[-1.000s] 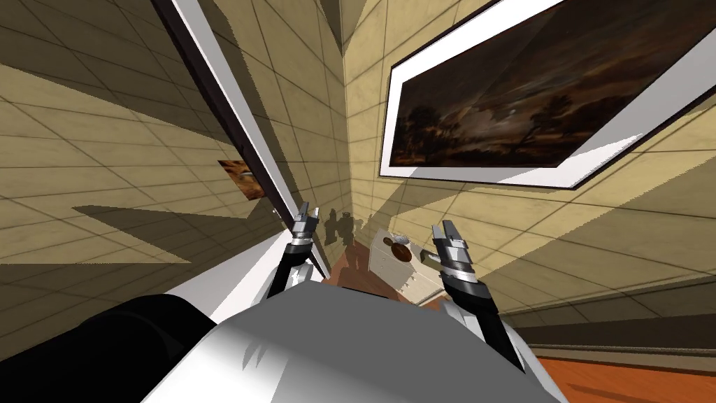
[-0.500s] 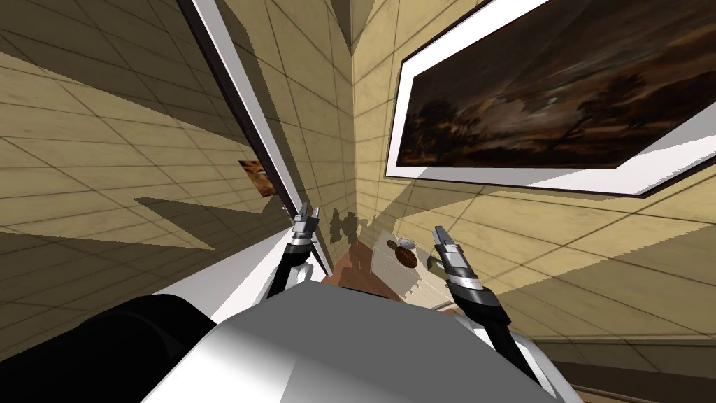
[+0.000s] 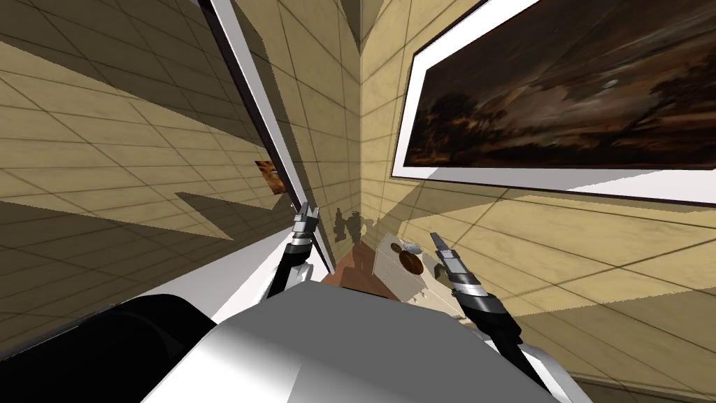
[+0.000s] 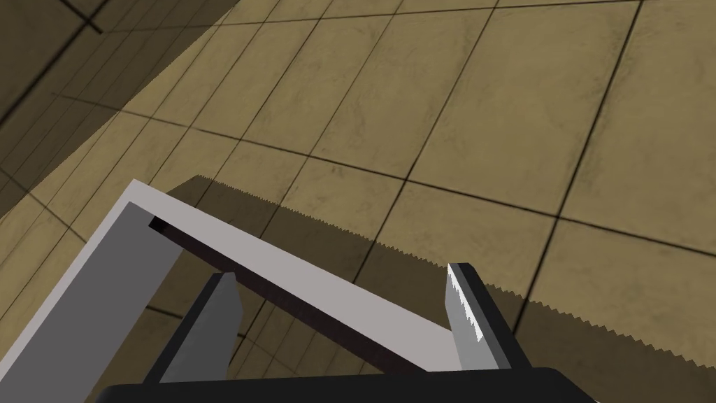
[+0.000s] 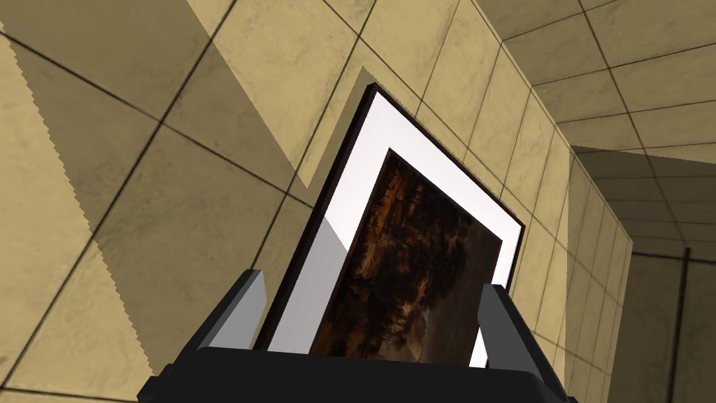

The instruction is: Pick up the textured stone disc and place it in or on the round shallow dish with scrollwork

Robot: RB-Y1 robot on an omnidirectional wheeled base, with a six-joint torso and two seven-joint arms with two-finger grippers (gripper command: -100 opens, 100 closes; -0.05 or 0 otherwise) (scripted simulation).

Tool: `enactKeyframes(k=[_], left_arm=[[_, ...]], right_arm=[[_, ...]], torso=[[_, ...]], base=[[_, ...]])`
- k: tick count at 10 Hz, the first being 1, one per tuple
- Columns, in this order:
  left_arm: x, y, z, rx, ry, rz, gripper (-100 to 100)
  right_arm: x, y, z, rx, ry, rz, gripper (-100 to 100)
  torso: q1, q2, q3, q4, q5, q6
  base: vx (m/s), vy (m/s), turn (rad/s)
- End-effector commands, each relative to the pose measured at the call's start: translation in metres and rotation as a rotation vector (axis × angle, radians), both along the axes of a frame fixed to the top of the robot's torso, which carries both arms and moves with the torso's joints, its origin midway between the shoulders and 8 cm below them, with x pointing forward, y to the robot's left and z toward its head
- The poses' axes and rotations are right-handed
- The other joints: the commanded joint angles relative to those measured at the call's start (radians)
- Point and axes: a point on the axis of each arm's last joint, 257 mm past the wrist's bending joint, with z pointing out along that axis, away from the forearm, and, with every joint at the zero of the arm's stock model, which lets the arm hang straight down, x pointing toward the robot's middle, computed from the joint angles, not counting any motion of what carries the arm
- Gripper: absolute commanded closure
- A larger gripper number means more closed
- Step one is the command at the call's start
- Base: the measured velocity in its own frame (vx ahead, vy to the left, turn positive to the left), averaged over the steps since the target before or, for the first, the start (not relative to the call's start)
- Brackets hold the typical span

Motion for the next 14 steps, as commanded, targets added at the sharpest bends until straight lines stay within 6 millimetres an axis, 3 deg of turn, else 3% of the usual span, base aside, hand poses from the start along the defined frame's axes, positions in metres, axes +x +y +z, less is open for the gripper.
enactKeyframes(k=[1, 11, 14], left_arm=[[0.000, 0.000, 0.000, 0.000, 0.000, 0.000, 0], [0.000, 0.000, 0.000, 0.000, 0.000, 0.000, 0], [0.000, 0.000, 0.000, 0.000, 0.000, 0.000, 0]], right_arm=[[-0.001, -0.001, -0.008, -0.039, 0.023, -0.003, -100], [-0.015, -0.025, -0.095, -0.349, 0.255, -0.010, -100], [-0.025, -0.039, -0.129, -0.445, 0.347, -0.003, -100]], torso=[[0.000, 0.000, 0.000, 0.000, 0.000, 0.000], [0.000, 0.000, 0.000, 0.000, 0.000, 0.000], [0.000, 0.000, 0.000, 0.000, 0.000, 0.001]], base=[[0.016, -0.024, 0.104], [0.020, -0.024, 0.156], [0.020, -0.025, 0.178]])
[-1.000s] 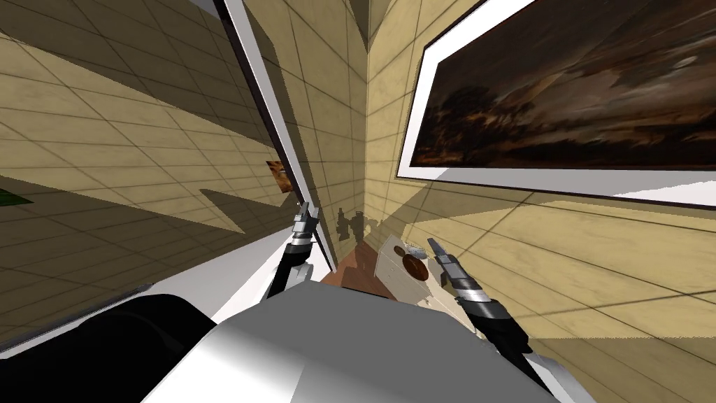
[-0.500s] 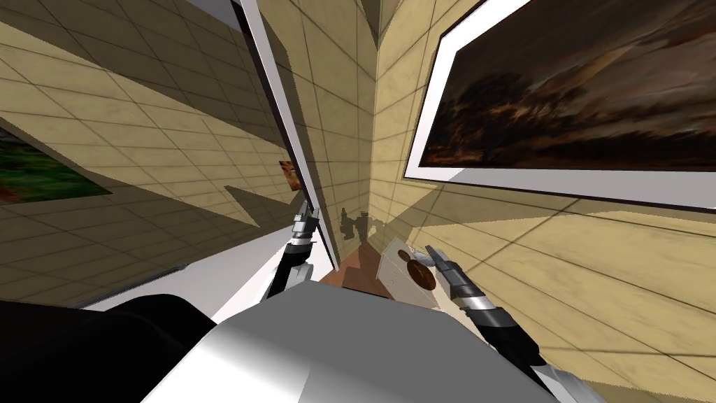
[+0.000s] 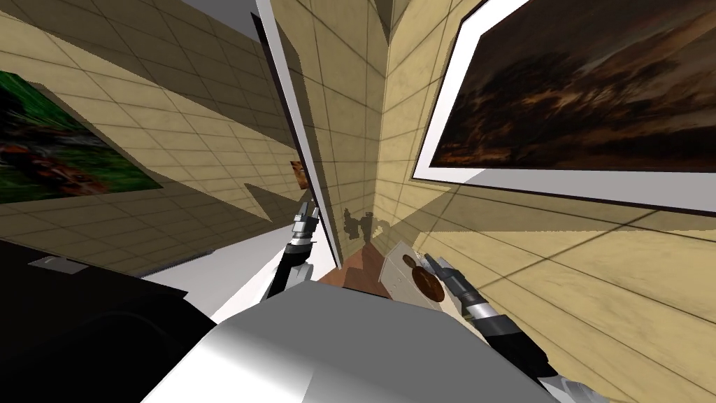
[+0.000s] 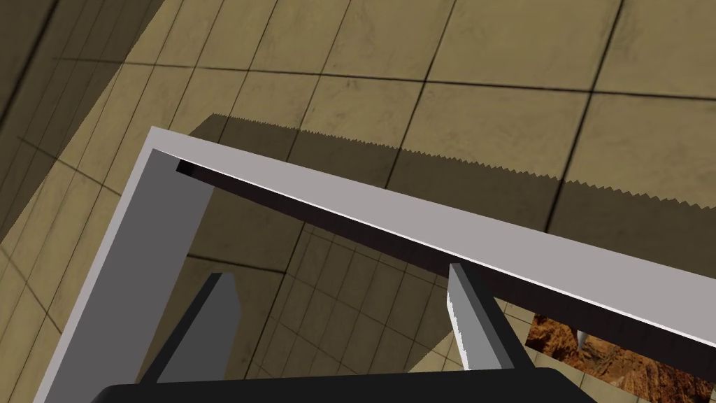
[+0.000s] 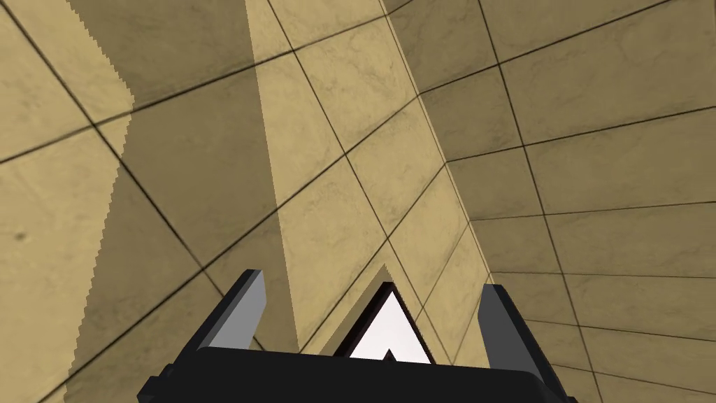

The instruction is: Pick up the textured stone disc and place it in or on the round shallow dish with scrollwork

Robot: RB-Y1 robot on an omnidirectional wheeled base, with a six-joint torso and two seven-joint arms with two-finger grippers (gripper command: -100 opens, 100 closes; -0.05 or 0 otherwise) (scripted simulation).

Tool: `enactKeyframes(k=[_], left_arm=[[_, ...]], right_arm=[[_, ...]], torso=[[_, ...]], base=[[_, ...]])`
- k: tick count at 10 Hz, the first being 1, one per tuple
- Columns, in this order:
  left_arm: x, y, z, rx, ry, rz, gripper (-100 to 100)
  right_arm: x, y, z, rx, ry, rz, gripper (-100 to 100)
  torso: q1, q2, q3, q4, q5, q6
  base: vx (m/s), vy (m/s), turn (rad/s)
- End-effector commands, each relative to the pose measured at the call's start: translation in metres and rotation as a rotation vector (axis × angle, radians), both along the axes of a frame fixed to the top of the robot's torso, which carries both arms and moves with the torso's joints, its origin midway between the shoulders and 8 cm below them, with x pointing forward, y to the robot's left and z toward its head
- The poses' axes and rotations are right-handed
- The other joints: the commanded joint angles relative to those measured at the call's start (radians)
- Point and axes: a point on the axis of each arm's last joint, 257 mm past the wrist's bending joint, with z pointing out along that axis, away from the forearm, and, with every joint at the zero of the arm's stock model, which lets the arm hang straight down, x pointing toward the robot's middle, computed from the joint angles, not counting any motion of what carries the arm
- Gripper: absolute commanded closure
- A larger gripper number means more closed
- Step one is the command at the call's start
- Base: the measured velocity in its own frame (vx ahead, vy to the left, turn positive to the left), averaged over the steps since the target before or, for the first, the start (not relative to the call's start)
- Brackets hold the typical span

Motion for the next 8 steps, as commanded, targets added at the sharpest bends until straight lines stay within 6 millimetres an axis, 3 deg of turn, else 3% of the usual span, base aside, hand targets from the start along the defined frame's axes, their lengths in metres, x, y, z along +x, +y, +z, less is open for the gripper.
enactKeyframes(k=[1, 8], left_arm=[[0.000, 0.000, 0.000, 0.000, 0.000, 0.000, 0], [0.000, 0.000, 0.000, 0.000, 0.000, 0.000, 0]], right_arm=[[-0.004, -0.005, -0.012, -0.044, 0.030, 0.006, -100], [-0.029, -0.035, -0.084, -0.235, 0.226, 0.031, -100]], torso=[[0.000, 0.000, 0.000, 0.000, 0.000, 0.000], [0.000, 0.000, 0.000, 0.000, 0.000, 0.001]], base=[[0.017, -0.027, 0.121], [0.021, -0.025, 0.163]])
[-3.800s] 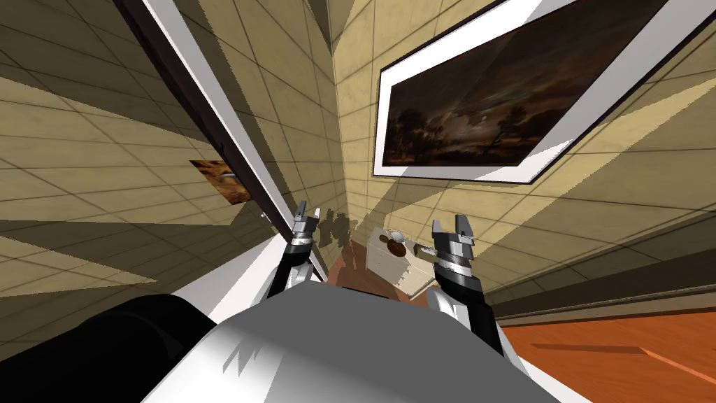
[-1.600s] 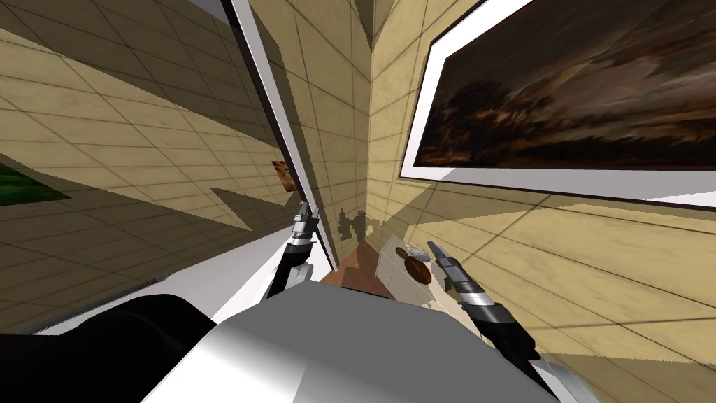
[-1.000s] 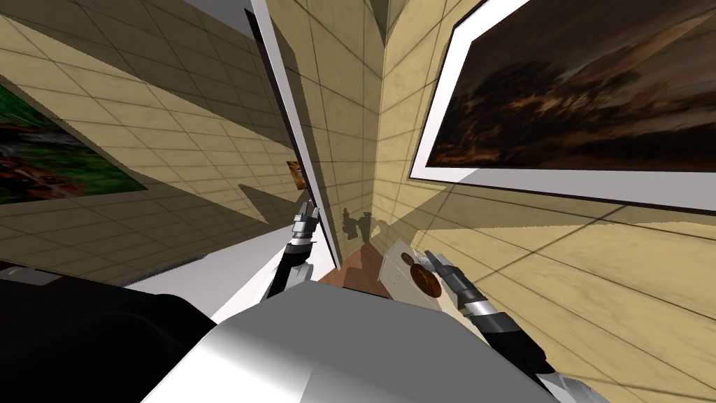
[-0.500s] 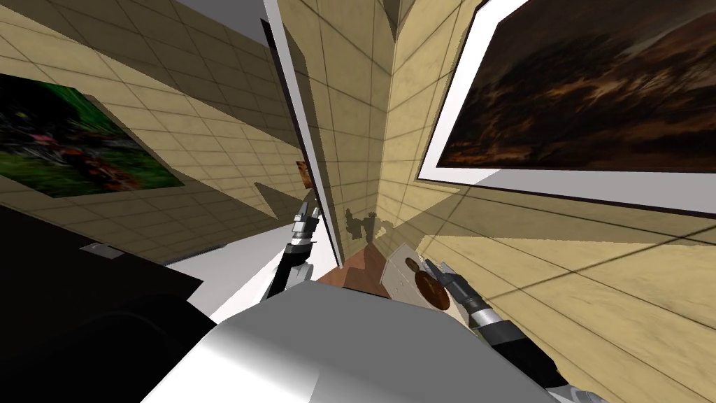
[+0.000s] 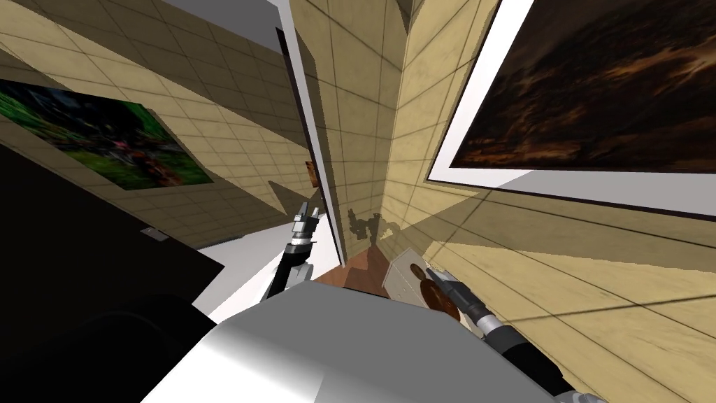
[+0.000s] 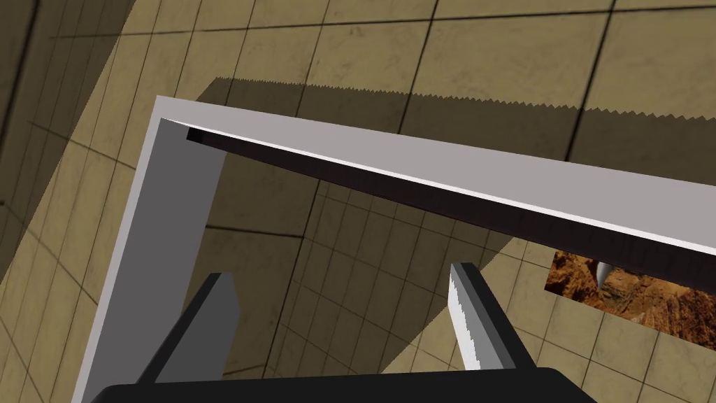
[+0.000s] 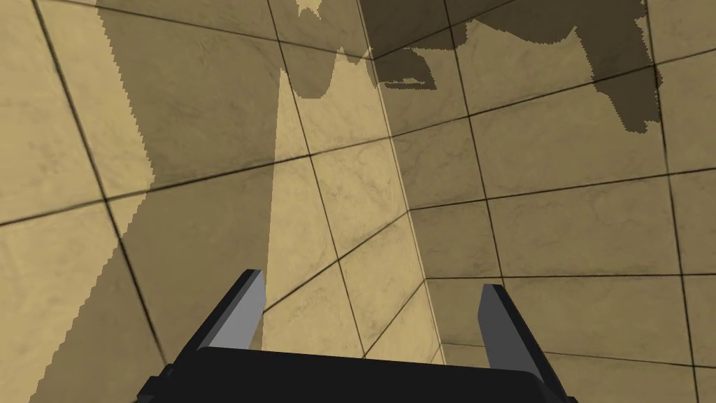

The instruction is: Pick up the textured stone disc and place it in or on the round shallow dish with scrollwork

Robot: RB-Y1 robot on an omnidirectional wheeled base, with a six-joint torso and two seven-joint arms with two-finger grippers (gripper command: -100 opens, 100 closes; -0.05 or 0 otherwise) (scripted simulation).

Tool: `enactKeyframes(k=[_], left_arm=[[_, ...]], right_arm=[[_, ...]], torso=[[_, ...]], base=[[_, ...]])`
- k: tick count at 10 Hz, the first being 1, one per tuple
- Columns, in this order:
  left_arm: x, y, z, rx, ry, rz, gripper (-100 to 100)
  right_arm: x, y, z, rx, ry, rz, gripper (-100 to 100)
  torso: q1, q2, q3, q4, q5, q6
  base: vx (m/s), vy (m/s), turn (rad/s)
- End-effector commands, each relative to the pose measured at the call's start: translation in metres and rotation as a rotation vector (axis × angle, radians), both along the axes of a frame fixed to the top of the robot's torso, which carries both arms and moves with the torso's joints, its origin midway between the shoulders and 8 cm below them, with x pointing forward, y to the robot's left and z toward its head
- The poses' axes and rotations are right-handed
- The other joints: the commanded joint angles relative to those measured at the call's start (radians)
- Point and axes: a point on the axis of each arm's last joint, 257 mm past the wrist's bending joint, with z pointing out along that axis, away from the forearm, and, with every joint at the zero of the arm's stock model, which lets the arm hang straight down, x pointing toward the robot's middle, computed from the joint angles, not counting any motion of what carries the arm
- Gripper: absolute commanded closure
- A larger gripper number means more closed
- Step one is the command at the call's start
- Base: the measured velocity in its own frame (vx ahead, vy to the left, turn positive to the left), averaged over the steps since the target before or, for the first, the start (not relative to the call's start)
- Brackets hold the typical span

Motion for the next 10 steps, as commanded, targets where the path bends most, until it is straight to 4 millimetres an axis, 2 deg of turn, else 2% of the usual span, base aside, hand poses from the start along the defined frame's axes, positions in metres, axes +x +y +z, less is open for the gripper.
enactKeyframes(k=[1, 2, 3, 4, 5, 6, 7, 8, 9, 10], left_arm=[[0.000, 0.000, 0.000, 0.000, 0.000, 0.000, 0], [0.000, 0.000, 0.000, 0.000, 0.000, 0.000, 0], [0.000, 0.000, 0.000, 0.000, 0.000, 0.000, 0], [0.000, 0.000, 0.000, 0.000, 0.000, 0.000, 0], [0.000, 0.000, 0.000, 0.000, 0.000, 0.000, 0], [0.000, 0.000, 0.000, 0.000, 0.000, 0.000, 0], [0.000, 0.000, 0.000, 0.000, 0.000, 0.000, 0], [0.000, 0.000, 0.000, 0.000, 0.000, 0.000, 0], [0.000, 0.000, 0.000, 0.000, 0.000, 0.000, 0], [0.000, 0.000, 0.000, 0.000, 0.000, 0.000, 0]], right_arm=[[-0.006, -0.005, -0.012, -0.039, 0.031, 0.009, -100], [-0.012, -0.013, -0.027, -0.064, 0.073, 0.010, -100], [-0.014, -0.013, -0.031, -0.087, 0.082, 0.018, -100], [-0.020, -0.021, -0.046, -0.113, 0.124, 0.021, -100], [-0.021, -0.022, -0.048, -0.133, 0.131, 0.028, -100], [-0.028, -0.030, -0.063, -0.155, 0.172, 0.030, -100], [-0.029, -0.030, -0.066, -0.177, 0.180, 0.038, -100], [-0.036, -0.038, -0.080, -0.202, 0.221, 0.043, -100], [-0.038, -0.038, -0.082, -0.219, 0.227, 0.049, -100], [-0.045, -0.046, -0.096, -0.240, 0.267, 0.054, -100]], torso=[[0.000, 0.000, 0.000, 0.000, 0.000, 0.000], [0.000, 0.000, 0.000, 0.000, 0.000, 0.000], [0.000, 0.000, 0.000, 0.000, 0.000, 0.000], [0.000, 0.000, 0.000, 0.000, 0.000, 0.001], [0.000, 0.000, 0.000, 0.000, 0.000, 0.000], [0.000, 0.000, 0.000, 0.000, 0.000, 0.001], [0.000, 0.000, 0.000, 0.000, 0.000, 0.000], [0.000, 0.000, 0.000, 0.000, 0.000, 0.001], [0.000, 0.000, 0.000, 0.000, 0.000, 0.000], [0.000, 0.000, 0.000, 0.000, 0.000, 0.001]], base=[[0.019, -0.019, 0.117], [0.022, -0.027, 0.224], [0.019, -0.028, 0.108], [0.025, -0.023, 0.181], [0.020, -0.023, 0.114], [0.026, -0.024, 0.175], [0.019, -0.028, 0.098], [0.017, -0.021, 0.174], [0.015, -0.023, 0.105], [0.024, -0.025, 0.186]])
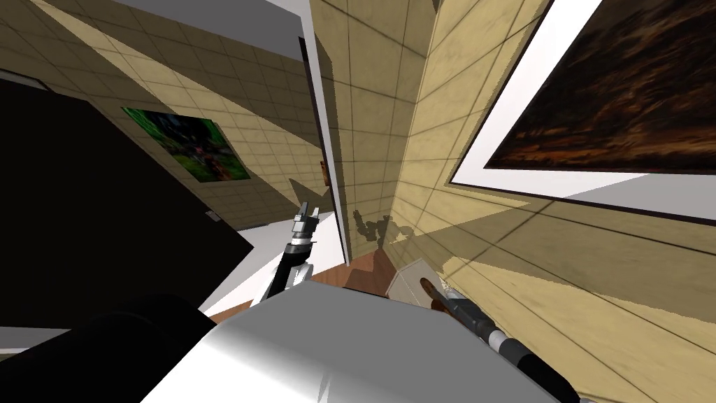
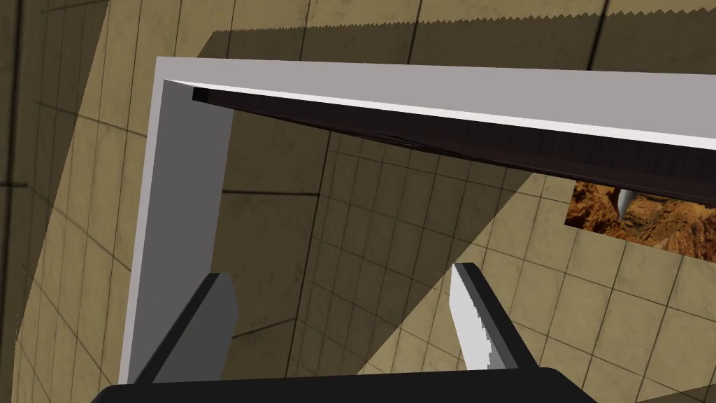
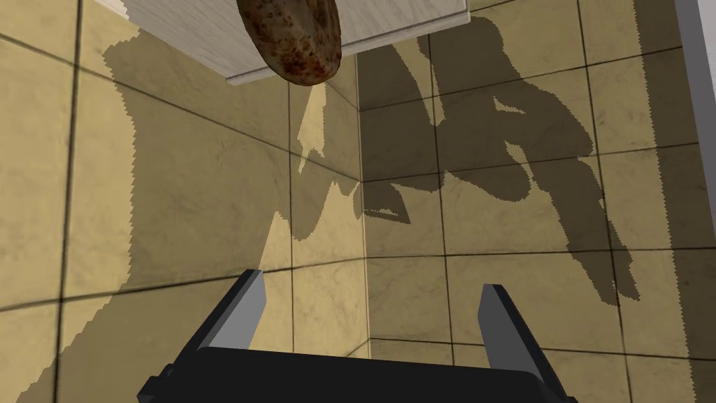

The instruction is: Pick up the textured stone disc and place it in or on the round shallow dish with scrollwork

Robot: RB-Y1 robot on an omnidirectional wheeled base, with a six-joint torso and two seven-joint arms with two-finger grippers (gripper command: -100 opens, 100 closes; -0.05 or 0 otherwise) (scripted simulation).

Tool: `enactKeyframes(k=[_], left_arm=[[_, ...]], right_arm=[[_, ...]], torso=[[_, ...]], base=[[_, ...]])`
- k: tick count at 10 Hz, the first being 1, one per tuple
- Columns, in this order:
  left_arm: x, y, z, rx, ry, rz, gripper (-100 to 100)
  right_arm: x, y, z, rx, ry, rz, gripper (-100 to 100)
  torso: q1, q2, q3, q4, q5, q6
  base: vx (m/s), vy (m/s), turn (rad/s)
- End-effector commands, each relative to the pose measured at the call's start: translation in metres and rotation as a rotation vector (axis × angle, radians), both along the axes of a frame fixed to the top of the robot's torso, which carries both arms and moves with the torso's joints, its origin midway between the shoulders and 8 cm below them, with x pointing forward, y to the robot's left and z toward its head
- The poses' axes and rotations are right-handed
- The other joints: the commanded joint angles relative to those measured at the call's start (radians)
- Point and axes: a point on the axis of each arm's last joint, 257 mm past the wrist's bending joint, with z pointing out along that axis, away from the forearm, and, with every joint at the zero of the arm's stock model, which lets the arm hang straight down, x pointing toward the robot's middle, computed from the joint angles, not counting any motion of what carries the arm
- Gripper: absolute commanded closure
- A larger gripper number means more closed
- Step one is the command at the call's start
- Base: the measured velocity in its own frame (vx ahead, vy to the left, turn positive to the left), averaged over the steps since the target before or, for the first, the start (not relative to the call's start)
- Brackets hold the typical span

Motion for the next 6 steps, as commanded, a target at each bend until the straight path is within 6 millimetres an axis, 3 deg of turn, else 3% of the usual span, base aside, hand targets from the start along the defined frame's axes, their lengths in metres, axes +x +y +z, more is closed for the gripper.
enactKeyframes(k=[1, 6], left_arm=[[0.000, 0.000, 0.000, 0.000, 0.000, 0.000, 0], [0.000, 0.000, 0.000, 0.000, 0.000, 0.000, 0]], right_arm=[[-0.006, -0.003, -0.009, -0.029, 0.028, 0.011, -100], [-0.032, -0.022, -0.053, -0.122, 0.160, 0.045, -100]], torso=[[0.000, 0.000, 0.000, 0.000, 0.000, 0.000], [0.001, 0.000, 0.000, 0.000, 0.000, 0.001]], base=[[0.022, -0.026, 0.102], [0.019, -0.023, 0.130]])
